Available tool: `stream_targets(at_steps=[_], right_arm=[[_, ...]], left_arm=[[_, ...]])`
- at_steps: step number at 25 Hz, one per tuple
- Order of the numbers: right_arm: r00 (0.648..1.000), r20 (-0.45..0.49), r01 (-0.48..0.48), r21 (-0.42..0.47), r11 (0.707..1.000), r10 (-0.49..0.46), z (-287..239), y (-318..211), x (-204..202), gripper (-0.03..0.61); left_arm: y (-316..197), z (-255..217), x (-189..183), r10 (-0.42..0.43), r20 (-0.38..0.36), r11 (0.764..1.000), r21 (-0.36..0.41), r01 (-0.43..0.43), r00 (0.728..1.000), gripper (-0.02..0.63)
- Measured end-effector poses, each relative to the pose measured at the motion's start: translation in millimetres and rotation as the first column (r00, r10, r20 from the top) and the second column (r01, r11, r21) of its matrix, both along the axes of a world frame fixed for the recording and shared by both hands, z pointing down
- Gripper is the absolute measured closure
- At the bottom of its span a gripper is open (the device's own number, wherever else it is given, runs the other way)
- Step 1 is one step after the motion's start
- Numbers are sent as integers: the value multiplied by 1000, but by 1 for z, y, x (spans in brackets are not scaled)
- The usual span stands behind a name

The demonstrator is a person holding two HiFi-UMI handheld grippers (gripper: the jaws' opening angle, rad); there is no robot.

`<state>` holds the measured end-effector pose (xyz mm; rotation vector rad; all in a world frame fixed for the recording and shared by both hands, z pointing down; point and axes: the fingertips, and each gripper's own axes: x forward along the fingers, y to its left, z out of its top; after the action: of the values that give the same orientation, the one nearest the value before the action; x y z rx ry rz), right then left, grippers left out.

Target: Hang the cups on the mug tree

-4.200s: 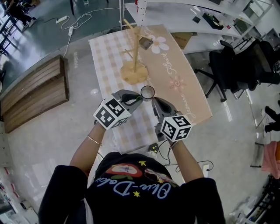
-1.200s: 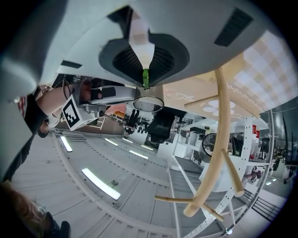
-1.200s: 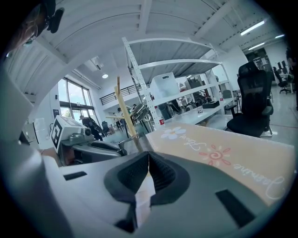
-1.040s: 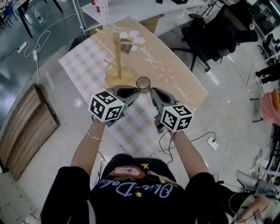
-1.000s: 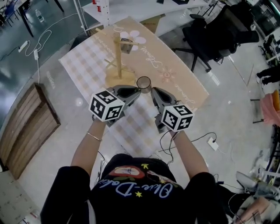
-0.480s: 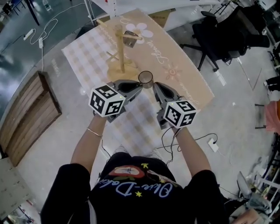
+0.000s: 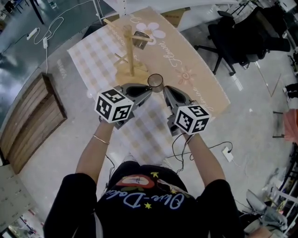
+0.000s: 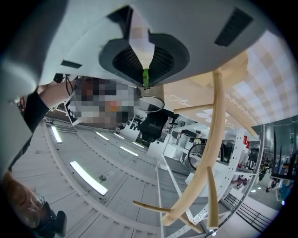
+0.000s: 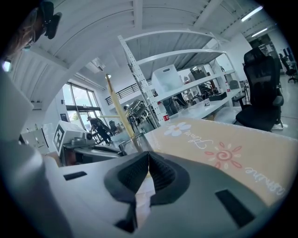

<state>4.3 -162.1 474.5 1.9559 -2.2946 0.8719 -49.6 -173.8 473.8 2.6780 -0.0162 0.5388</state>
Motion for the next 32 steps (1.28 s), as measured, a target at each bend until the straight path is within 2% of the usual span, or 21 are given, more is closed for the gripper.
stream_targets(at_steps=[32], right_arm=[[1000, -10, 27, -12, 1000, -28, -3, -30, -7, 569]], left_arm=[[-29, 3, -8, -60, -60, 991, -120, 52, 996, 566]])
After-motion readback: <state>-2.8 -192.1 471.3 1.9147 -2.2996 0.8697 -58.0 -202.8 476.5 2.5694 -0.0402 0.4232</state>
